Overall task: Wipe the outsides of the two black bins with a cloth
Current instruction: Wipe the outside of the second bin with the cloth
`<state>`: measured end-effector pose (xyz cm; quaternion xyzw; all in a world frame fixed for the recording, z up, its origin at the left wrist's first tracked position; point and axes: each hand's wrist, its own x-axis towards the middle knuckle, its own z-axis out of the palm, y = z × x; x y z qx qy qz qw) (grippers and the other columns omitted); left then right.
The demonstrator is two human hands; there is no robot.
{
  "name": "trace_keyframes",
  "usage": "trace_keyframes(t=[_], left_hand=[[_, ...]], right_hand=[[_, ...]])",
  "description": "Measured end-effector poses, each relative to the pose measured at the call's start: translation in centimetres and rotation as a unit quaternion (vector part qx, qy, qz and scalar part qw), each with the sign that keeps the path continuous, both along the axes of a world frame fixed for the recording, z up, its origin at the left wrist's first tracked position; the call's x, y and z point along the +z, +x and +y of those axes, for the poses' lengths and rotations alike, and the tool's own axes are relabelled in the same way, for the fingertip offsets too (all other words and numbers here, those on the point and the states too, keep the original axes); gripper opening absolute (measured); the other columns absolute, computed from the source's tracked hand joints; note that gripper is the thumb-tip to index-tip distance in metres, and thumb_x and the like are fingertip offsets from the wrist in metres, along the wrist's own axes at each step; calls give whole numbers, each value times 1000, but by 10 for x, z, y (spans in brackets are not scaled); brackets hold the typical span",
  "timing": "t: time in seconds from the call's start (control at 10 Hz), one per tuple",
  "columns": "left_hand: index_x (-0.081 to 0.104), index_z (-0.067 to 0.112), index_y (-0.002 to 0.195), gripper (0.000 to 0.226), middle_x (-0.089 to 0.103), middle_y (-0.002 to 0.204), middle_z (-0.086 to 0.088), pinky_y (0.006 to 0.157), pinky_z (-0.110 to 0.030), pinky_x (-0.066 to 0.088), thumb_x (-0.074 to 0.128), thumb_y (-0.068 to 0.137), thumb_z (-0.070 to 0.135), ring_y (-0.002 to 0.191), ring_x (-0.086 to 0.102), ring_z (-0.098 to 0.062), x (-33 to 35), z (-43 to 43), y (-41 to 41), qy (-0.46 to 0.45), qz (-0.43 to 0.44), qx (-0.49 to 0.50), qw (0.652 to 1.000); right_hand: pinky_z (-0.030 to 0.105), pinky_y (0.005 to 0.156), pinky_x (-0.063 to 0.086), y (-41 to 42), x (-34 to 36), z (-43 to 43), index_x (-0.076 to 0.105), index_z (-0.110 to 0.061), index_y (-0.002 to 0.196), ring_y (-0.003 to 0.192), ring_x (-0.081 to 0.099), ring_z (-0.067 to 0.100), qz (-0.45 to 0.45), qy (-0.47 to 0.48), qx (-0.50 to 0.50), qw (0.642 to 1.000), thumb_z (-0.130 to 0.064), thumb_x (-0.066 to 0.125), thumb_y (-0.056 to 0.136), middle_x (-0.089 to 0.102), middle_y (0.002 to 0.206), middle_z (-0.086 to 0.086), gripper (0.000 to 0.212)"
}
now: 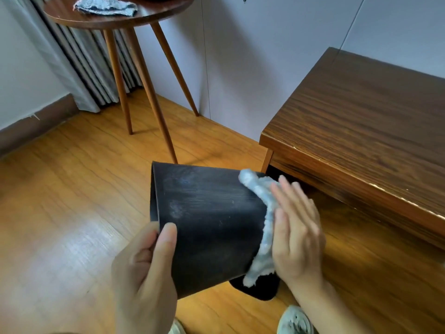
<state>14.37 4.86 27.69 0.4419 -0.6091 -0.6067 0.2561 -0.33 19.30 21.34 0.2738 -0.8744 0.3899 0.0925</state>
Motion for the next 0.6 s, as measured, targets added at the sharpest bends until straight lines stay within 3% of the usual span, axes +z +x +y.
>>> trace_keyframes(t=[0.1,0.2,0.3,0.4,0.5,0.6], left_hand=[[78,26,85,32,75,87,-6,82,-51,53,64,92,54,94,68,-36,23,5,-15,3,55,41,998],[76,29,69,38,71,64,-1,66,-42,53,56,102,31,66,69,-19,16,4,-21,52,33,66,996],[74,12,66,38,70,64,-8,55,-29,53,61,100,22,58,65,-19,6,0,-22,133,49,90,986],[77,11,69,33,74,74,-11,68,-35,58,64,97,23,70,71,-23,0,-13,-17,189,67,121,972],[78,10,98,26,78,102,-13,96,-51,53,70,91,34,103,72,-33,-2,-28,-15,218,60,156,962],[73,6,107,31,74,103,-12,85,-43,52,71,91,32,102,71,-30,-1,-34,-14,266,67,155,949]], right_hand=[[60,121,22,6,8,-7,49,-22,150,154,26,22,20,15,-17,1000,-44,15,108,39,162,-1,58],[60,123,14,50,15,-31,41,-25,155,156,21,24,69,64,65,993,-47,20,108,32,166,-3,56],[60,122,20,83,15,-44,39,-27,156,155,24,27,146,101,147,973,-47,34,105,31,166,-4,55],[60,121,21,63,14,-39,32,-33,159,156,19,25,150,139,153,967,-48,33,105,24,168,-5,56],[66,119,20,20,10,-21,27,-41,159,157,11,31,74,134,46,987,-56,24,104,14,171,-1,57],[54,113,36,-4,11,-9,31,-43,157,153,19,35,9,88,-11,996,-63,31,99,11,171,6,62]])
